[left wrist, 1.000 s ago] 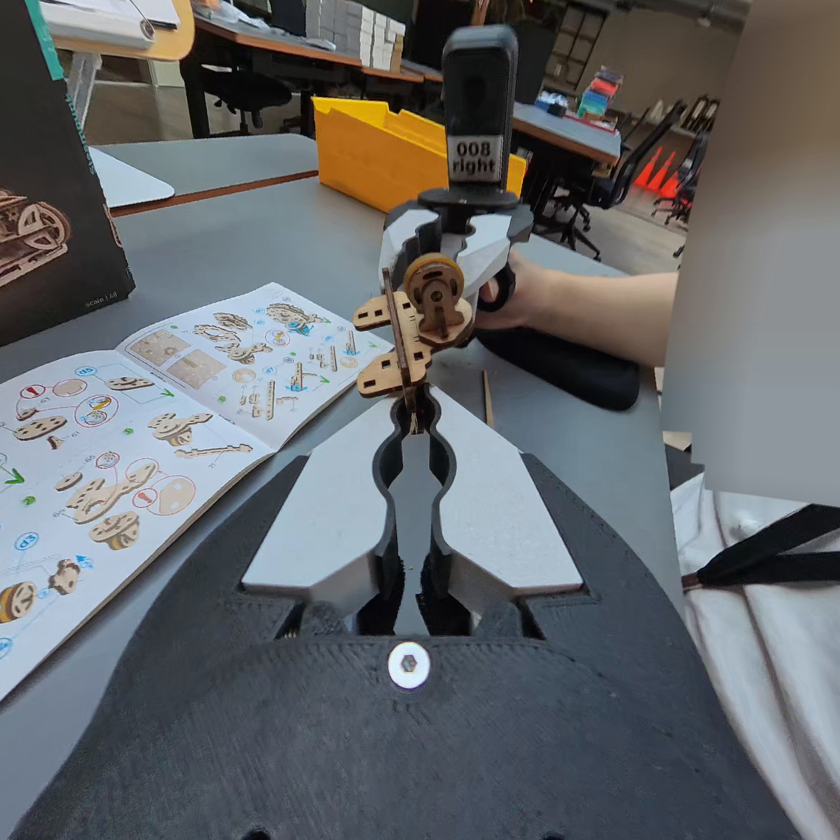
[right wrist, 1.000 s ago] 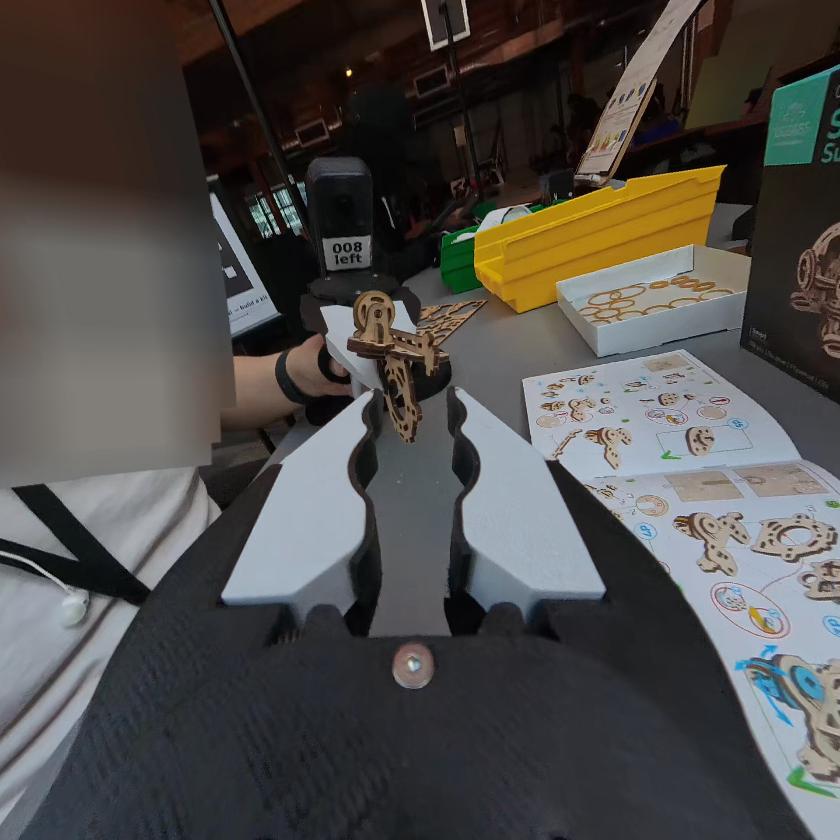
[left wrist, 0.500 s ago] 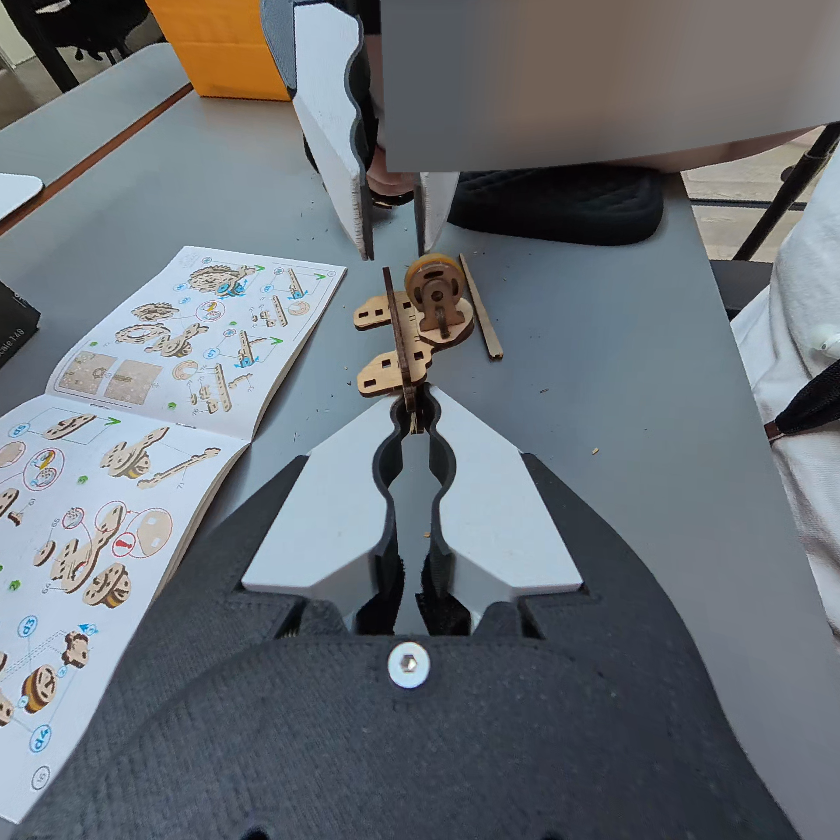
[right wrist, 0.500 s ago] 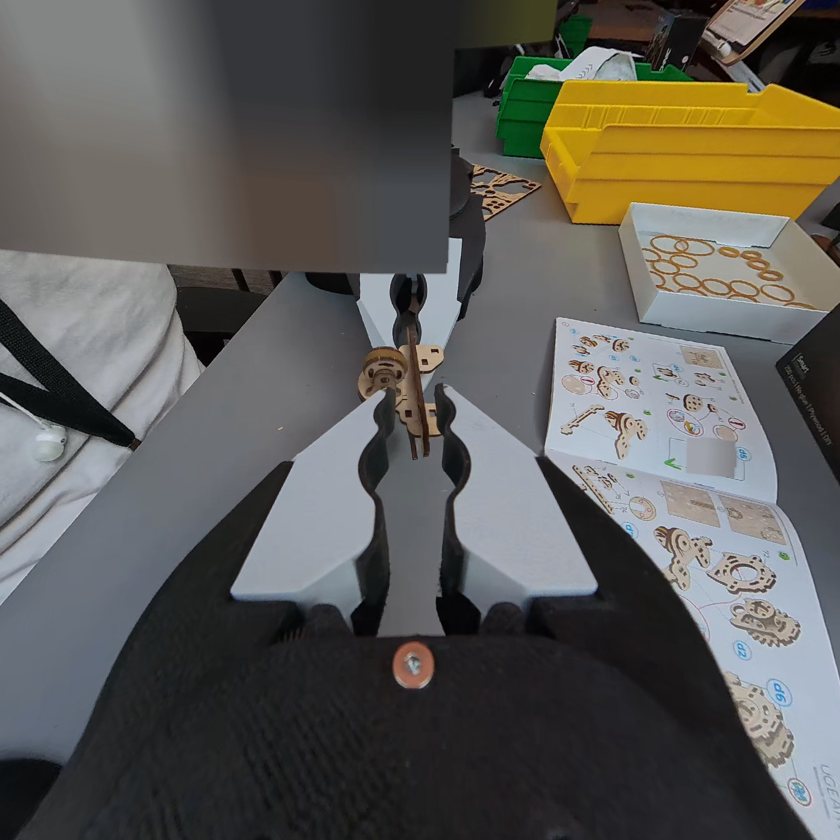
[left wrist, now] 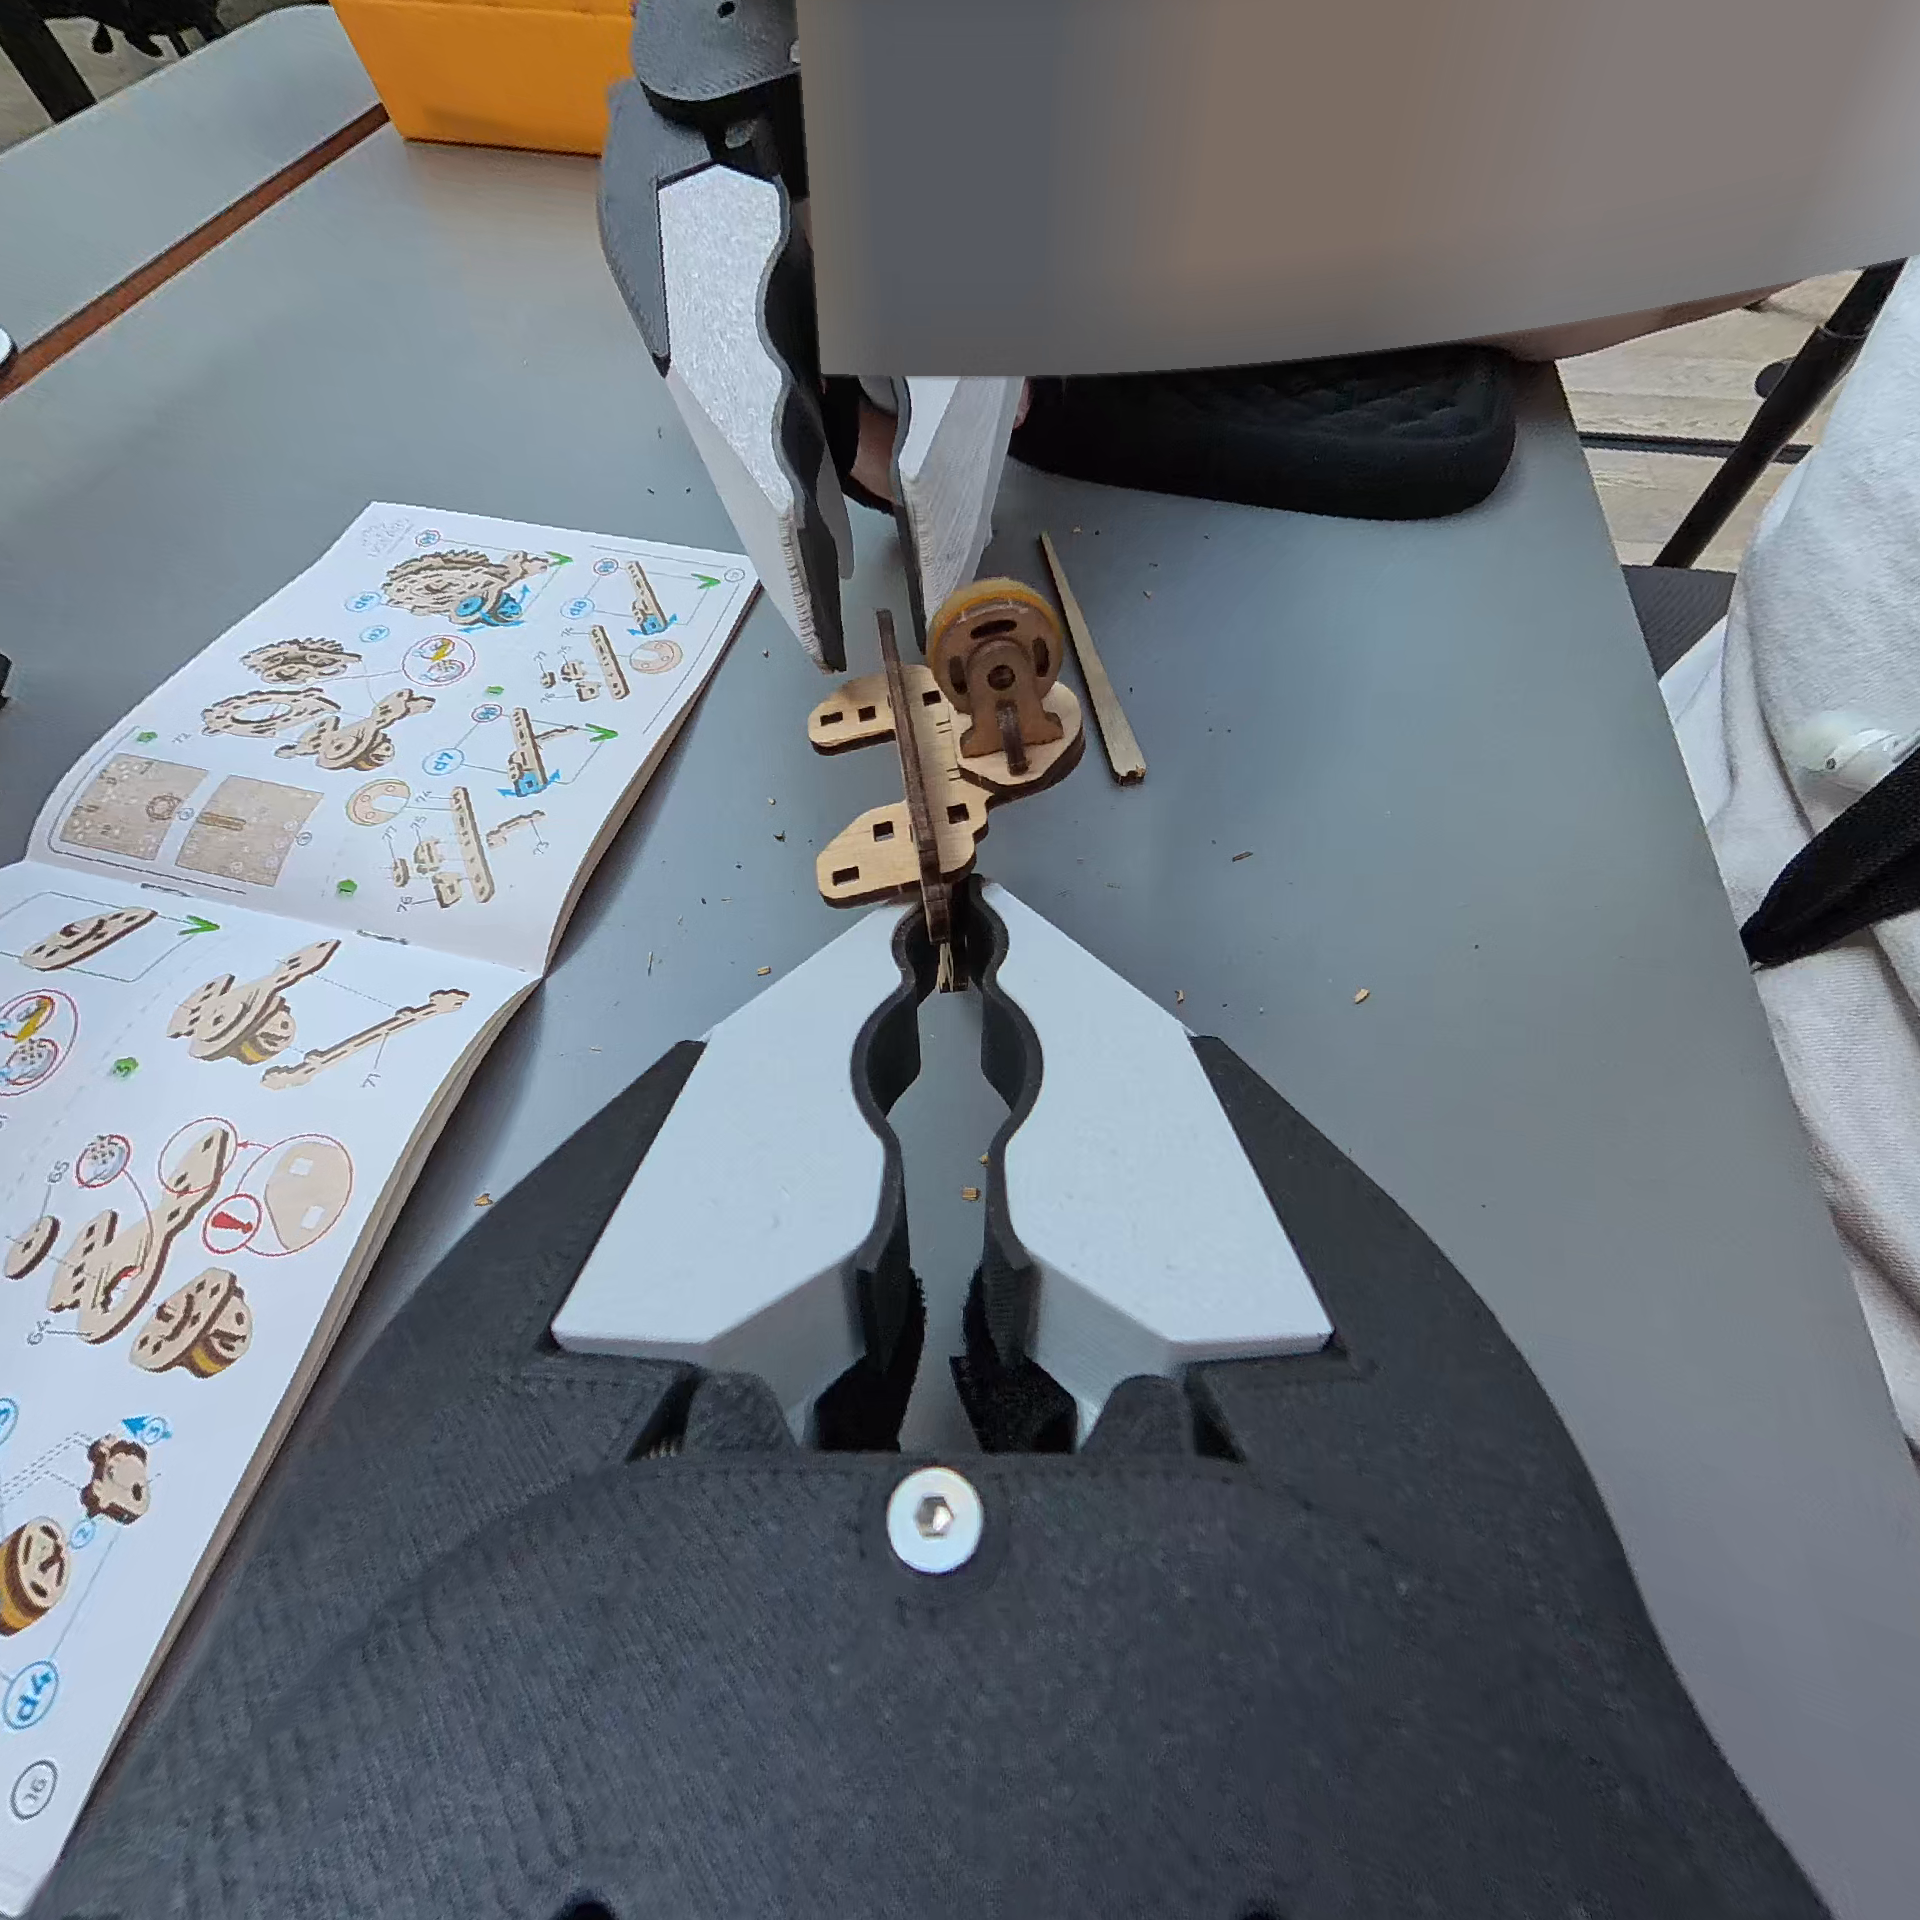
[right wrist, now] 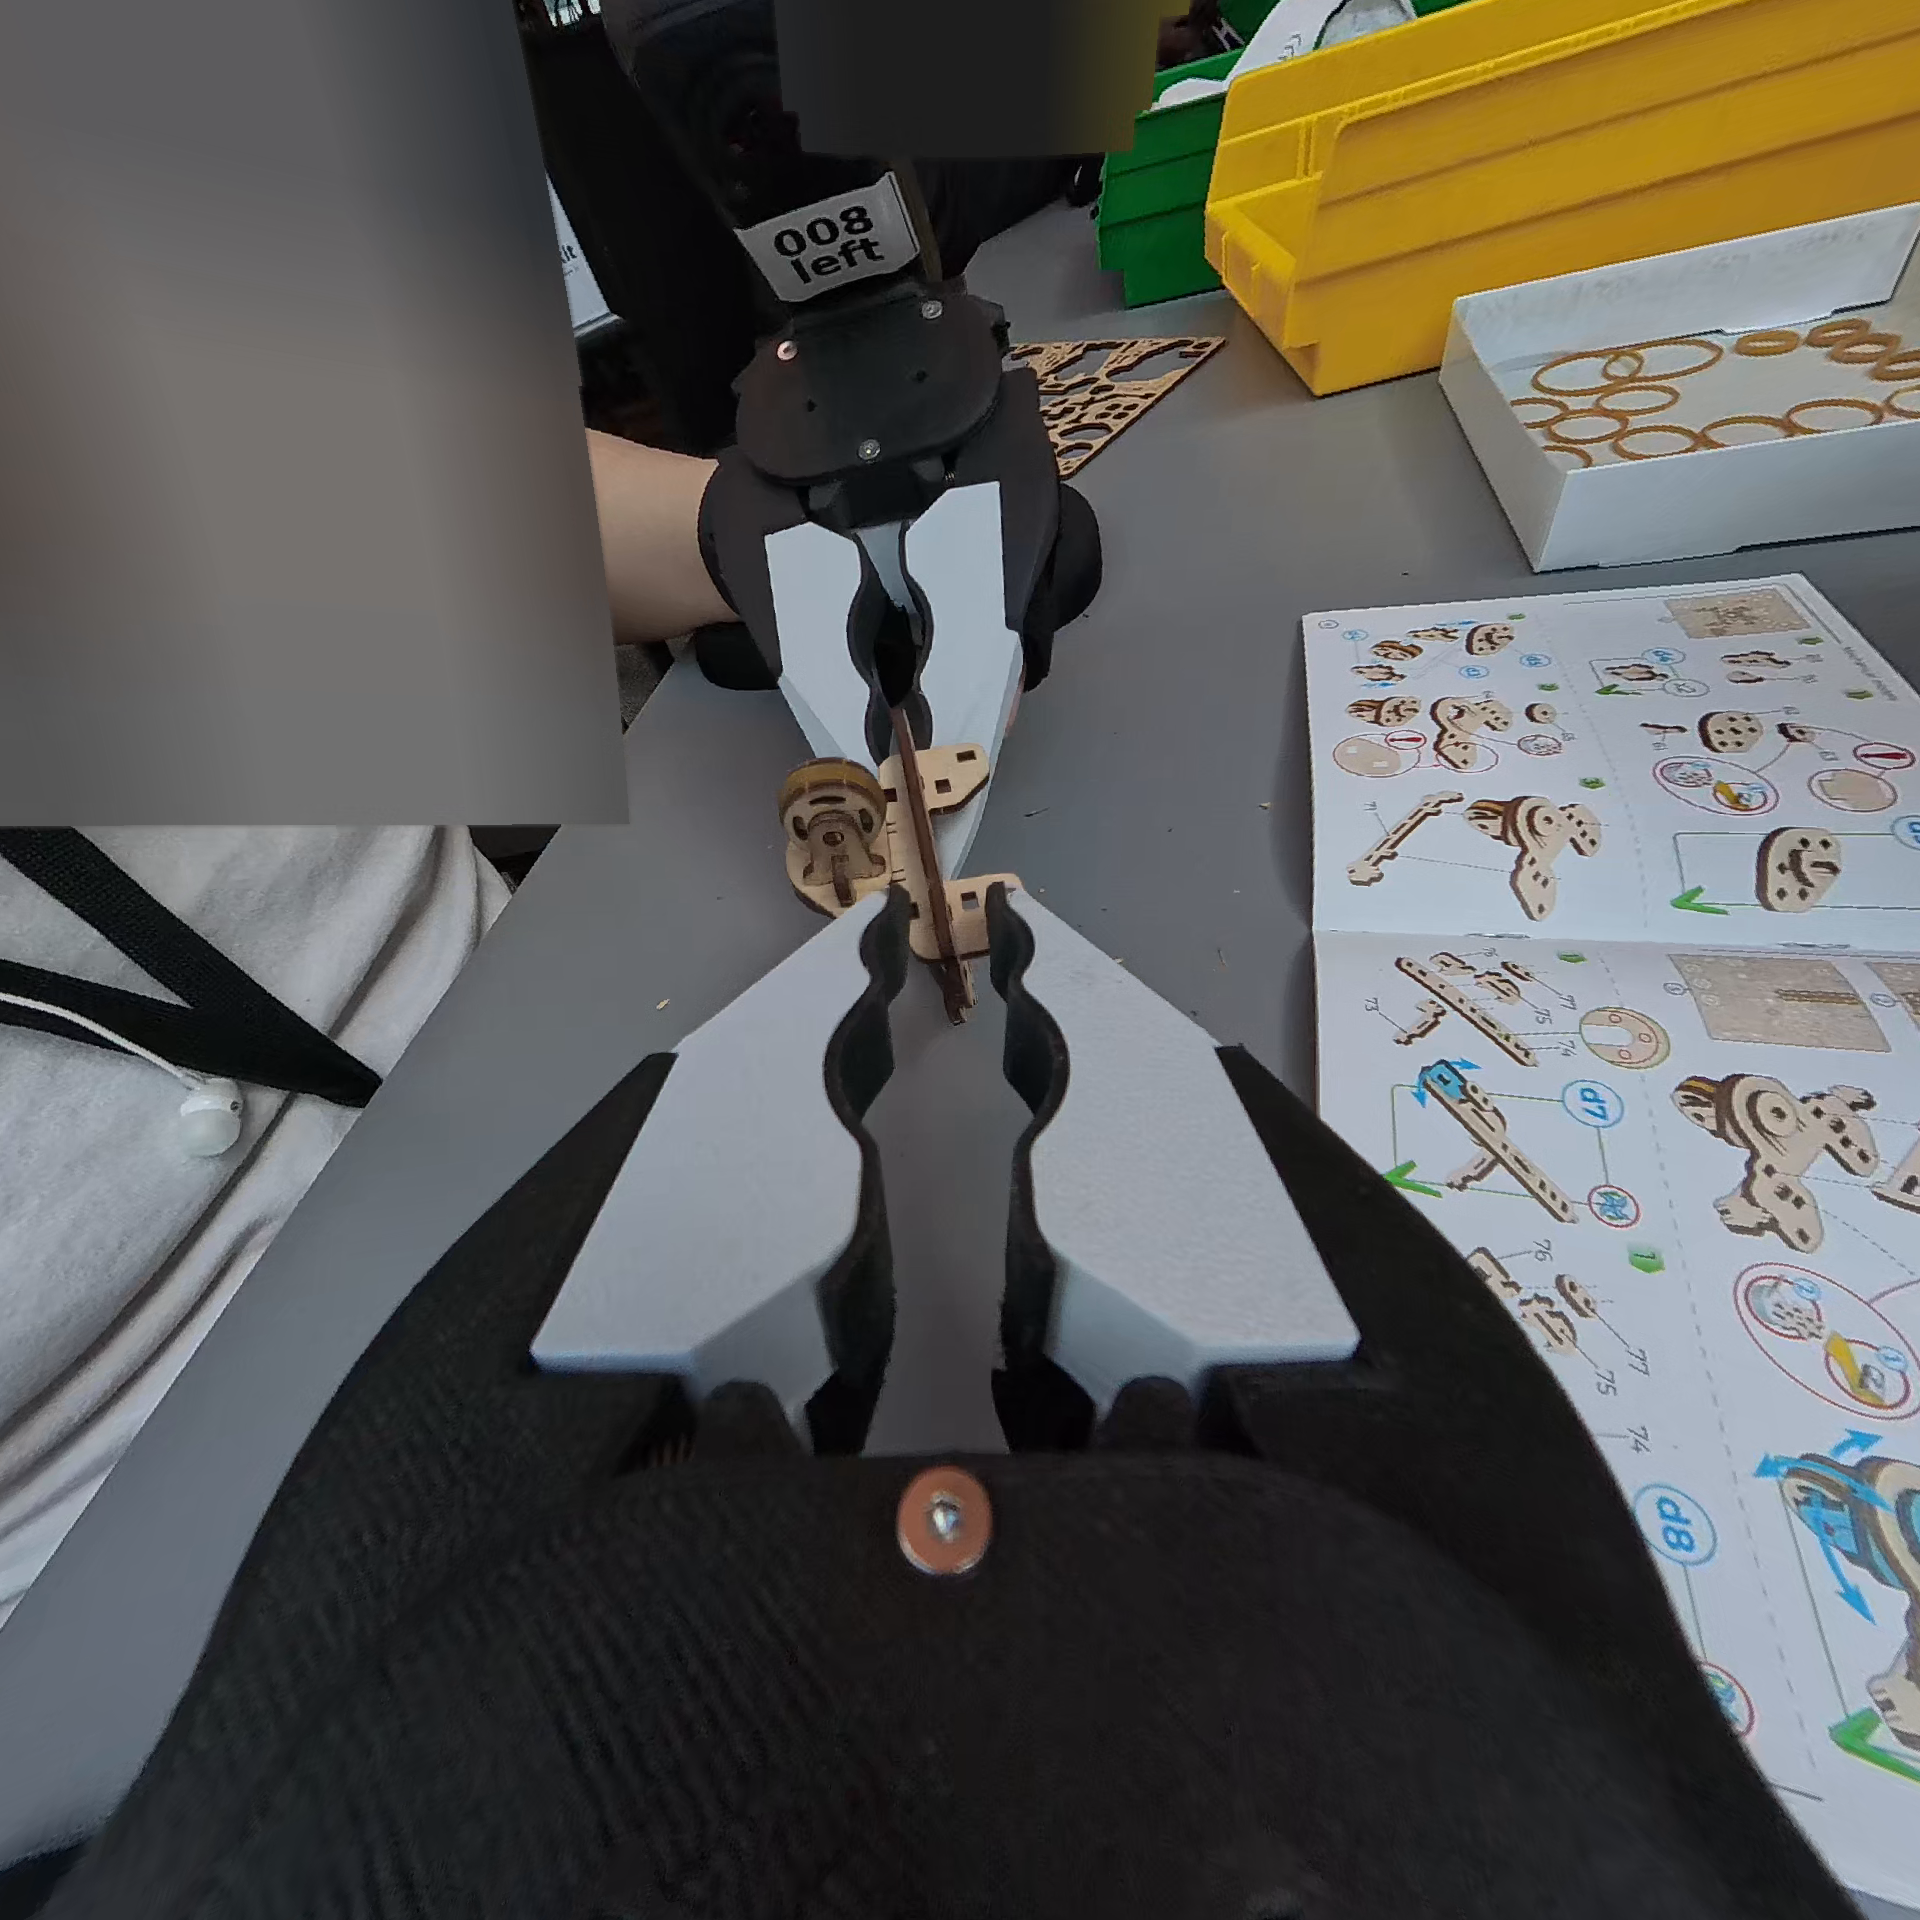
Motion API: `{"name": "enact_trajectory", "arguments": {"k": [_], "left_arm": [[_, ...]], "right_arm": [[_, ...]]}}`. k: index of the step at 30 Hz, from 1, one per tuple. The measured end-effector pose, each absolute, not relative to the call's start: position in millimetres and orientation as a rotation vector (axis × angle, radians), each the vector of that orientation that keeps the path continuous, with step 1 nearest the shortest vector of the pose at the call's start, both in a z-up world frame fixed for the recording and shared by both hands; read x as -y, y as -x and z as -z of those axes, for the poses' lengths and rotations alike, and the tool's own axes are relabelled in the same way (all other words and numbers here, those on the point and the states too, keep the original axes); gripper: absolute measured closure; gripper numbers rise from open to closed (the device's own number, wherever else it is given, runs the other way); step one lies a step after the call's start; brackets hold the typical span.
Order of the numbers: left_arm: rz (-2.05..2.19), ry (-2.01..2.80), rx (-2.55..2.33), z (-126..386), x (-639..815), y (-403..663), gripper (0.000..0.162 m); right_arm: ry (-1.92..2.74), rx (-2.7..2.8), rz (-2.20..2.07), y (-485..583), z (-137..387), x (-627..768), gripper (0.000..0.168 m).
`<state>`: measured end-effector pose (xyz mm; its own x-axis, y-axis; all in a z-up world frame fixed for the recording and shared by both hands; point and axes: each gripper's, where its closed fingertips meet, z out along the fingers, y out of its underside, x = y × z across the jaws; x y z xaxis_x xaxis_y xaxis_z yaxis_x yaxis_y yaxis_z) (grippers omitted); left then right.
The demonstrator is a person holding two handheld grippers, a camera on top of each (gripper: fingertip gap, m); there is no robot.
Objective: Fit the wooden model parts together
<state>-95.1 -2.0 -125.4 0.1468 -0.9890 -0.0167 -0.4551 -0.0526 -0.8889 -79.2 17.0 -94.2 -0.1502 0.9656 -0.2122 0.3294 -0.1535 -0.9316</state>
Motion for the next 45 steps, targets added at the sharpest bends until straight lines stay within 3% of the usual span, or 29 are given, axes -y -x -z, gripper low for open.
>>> {"name": "enact_trajectory", "arguments": {"k": [15,21,26,33,45], "left_arm": [[0.873,1.717,-1.435,134.7,-0.1,95.2,0.159],[0.880,1.754,-1.373,133.1,-6.5,99.6,0.140],[1.090,1.720,-1.177,101.0,-7.9,116.1,0.121],[1.063,1.706,-1.165,97.7,-13.2,113.2,0.117],[1.150,1.754,-1.200,107.7,-9.7,105.8,0.136]], "right_arm": [[1.464,1.615,-1.204,83.8,105.9,-11.1,0.164],[1.451,1.629,-1.171,84.8,105.6,-11.5,0.164],[1.449,1.627,-1.159,85.7,105.3,-12.6,0.164],[1.440,1.633,-1.145,87.7,104.5,-12.7,0.164],[1.409,1.648,-1.107,89.2,103.6,-12.0,0.164]]}}
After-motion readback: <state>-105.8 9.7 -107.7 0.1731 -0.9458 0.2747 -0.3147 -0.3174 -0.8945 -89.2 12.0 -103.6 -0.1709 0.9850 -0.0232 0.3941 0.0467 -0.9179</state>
